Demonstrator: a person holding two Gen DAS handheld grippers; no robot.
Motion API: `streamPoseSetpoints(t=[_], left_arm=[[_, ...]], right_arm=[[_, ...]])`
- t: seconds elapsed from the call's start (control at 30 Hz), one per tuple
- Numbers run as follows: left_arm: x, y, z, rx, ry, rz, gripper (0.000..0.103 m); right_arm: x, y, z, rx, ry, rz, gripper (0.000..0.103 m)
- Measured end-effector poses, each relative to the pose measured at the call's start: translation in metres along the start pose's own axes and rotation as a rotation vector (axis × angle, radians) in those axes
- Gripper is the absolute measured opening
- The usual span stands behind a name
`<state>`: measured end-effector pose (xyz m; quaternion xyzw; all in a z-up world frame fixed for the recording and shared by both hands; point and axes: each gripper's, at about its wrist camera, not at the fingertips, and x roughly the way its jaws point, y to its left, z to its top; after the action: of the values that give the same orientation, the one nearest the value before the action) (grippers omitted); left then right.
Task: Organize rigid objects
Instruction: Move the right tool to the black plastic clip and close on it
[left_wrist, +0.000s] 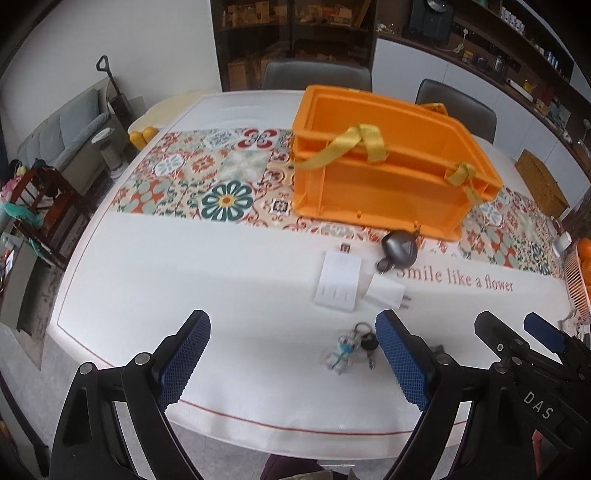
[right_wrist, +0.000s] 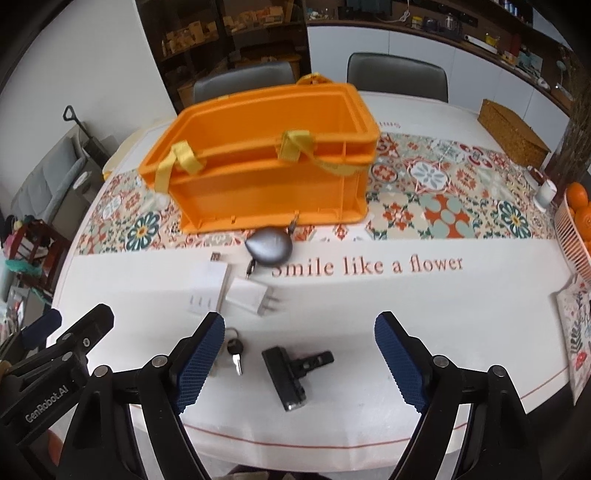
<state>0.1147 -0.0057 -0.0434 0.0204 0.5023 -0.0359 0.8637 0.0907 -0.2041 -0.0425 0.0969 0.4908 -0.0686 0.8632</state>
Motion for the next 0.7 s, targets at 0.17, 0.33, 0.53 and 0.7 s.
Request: streamPoseSetpoints(t=[0.17,0.33,0.53,0.7], left_arm=[[0.008,0.005,-0.012,-0.010,0.029,0.006,0.092],[0.016,0.008,-0.024,-0.013,0.056,0.009,0.092],[0.029,0.009,-0.037,-0.012,0.095,0.011,0.092],[0.040,0.007,-0.045,-0.002,0.124,0.007,0.092]], right_arm=[[0.010,0.003,-0.013,-0.007,0.037,0.007,0.083],[0.019,0.004,-0.025,-0.013,0.061,0.010,0.082],[0.034,0.005,-0.037,-0.021,0.105,0.007,0.081],[0.047,0.006,-0.046,-0.029,0.138,0.005,0.080]])
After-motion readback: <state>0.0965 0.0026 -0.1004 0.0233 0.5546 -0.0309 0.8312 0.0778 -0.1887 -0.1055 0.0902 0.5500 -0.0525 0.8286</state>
